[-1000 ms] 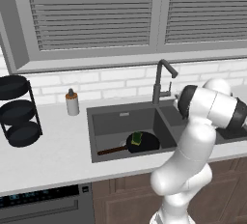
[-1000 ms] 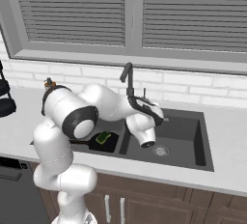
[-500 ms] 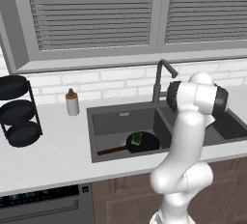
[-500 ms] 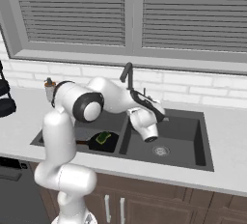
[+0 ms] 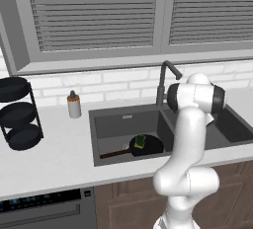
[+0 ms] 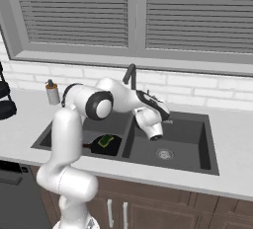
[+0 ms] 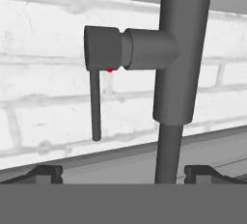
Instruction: Pick the pan and sponge and place them into the sink. Then turn on the water.
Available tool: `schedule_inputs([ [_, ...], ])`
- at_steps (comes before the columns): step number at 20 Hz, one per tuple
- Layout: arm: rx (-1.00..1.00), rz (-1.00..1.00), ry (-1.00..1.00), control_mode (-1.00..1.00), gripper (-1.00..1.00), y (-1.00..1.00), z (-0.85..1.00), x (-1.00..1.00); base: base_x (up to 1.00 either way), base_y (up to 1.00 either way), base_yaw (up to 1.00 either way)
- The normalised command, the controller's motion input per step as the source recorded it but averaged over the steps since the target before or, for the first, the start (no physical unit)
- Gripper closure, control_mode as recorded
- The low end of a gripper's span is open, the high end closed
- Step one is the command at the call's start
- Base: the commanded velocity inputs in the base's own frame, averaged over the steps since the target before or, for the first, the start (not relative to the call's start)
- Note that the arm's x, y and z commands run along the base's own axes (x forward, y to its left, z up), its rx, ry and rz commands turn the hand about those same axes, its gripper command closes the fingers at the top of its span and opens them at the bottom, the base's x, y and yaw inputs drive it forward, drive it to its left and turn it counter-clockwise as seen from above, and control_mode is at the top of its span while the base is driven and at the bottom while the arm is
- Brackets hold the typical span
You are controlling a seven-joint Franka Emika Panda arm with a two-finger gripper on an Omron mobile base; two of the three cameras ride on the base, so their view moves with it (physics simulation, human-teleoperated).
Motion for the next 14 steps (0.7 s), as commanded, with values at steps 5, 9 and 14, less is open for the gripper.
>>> schedule_inputs([
  [5,0.00,-0.01,0.00,-1.00,-1.00,0.00,-0.12,0.43,0.00,0.00,0.00],
  [9,0.00,-0.03,0.00,-1.00,-1.00,0.00,-0.15,0.42,0.00,0.00,0.00],
  [14,0.00,-0.04,0.00,-1.00,-1.00,-0.04,-0.26,0.41,0.00,0.00,0.00],
])
